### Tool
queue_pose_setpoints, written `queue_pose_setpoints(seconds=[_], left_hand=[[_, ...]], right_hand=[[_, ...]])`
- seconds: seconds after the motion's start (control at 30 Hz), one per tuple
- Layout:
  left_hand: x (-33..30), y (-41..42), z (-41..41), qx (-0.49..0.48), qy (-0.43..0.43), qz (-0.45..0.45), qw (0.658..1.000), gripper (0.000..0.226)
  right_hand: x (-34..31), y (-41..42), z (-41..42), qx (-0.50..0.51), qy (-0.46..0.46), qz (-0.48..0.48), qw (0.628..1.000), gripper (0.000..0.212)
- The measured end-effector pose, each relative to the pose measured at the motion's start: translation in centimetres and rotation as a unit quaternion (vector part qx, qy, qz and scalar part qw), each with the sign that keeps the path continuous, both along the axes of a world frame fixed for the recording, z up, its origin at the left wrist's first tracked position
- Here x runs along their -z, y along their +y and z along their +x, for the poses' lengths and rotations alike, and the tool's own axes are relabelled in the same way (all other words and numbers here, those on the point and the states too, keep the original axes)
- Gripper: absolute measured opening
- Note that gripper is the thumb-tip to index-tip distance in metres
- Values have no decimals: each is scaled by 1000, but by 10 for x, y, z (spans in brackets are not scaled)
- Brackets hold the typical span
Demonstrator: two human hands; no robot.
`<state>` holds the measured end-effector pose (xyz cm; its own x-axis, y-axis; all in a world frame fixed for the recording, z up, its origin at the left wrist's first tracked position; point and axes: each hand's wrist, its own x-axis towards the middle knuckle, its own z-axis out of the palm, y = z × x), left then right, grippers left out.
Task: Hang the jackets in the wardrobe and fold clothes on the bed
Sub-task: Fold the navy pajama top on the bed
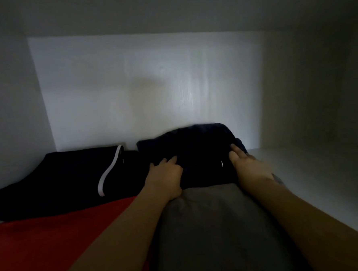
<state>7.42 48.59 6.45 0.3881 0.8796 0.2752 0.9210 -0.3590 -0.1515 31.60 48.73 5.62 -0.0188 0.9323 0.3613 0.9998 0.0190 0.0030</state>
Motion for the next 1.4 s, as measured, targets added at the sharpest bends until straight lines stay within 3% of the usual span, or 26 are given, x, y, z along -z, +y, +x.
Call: queue_pose_setpoints(seconds=[0.4, 0.9, 1.0, 1.07, 1.2, 1.3, 1.4], left_hand=[[9, 2, -5, 27, -64, 46, 997, 23], [13, 5, -4, 14, -54, 55, 997, 29], [12, 2, 2, -22, 0, 67, 997, 32], [8, -6, 12, -72, 84, 78, 991, 34], [-22, -30, 28, -149, 232, 38, 961, 49], [-48, -61, 41, -128, 162, 24, 978, 64], [-64, -105, 66, -52, 101, 77, 991, 66]], right_hand=[[3, -4, 1, 3, 23, 41, 999, 50], [6, 0, 3, 0, 24, 42, 999, 49], [2, -1, 3, -7, 23, 23, 999, 46], [-1, -11, 2, -15, 23, -5, 1000, 45], [-25, -59, 11, -17, 35, -39, 998, 73], [-53, -114, 25, -29, 43, 0, 999, 76], [-73, -175, 45, -10, 39, 23, 999, 72]])
